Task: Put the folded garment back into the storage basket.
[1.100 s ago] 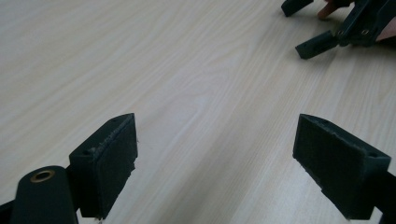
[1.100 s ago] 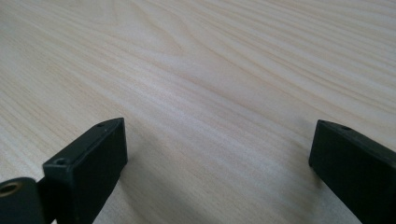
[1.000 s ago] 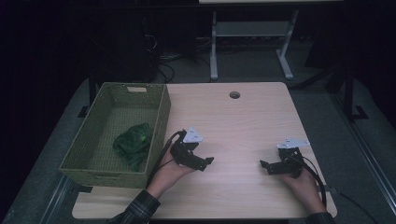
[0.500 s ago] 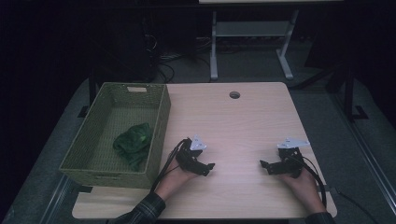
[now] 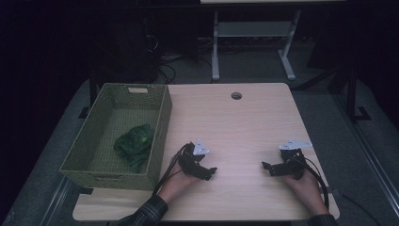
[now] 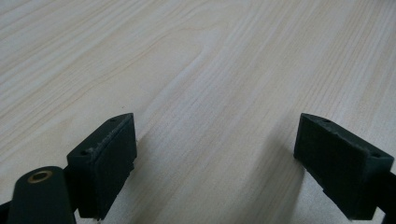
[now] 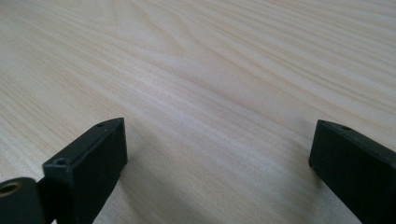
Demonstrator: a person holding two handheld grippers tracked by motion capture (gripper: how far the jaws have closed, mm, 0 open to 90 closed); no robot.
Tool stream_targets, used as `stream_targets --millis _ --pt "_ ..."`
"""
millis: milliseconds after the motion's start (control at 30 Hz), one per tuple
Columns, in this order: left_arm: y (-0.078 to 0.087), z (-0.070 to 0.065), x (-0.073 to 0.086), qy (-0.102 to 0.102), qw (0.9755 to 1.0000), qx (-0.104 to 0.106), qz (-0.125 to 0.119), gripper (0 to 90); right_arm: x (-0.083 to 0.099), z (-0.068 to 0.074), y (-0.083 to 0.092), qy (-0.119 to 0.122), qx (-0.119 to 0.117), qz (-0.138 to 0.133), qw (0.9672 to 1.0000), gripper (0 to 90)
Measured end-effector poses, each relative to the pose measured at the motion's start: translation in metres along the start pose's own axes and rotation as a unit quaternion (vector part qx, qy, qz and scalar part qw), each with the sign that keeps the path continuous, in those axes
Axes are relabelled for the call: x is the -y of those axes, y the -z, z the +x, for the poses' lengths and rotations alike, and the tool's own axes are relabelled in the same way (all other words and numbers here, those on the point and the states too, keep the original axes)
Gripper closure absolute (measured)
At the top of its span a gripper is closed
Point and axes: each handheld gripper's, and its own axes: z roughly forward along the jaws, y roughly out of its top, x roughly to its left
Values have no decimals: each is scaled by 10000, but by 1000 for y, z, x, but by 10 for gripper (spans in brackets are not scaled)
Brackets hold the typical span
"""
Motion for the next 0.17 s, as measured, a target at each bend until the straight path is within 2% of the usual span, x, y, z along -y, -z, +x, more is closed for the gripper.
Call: stream_targets --millis 167 --pt "0 1 1 -33 10000 28 -40 126 0 0 0 0 -1 0 10000 40"
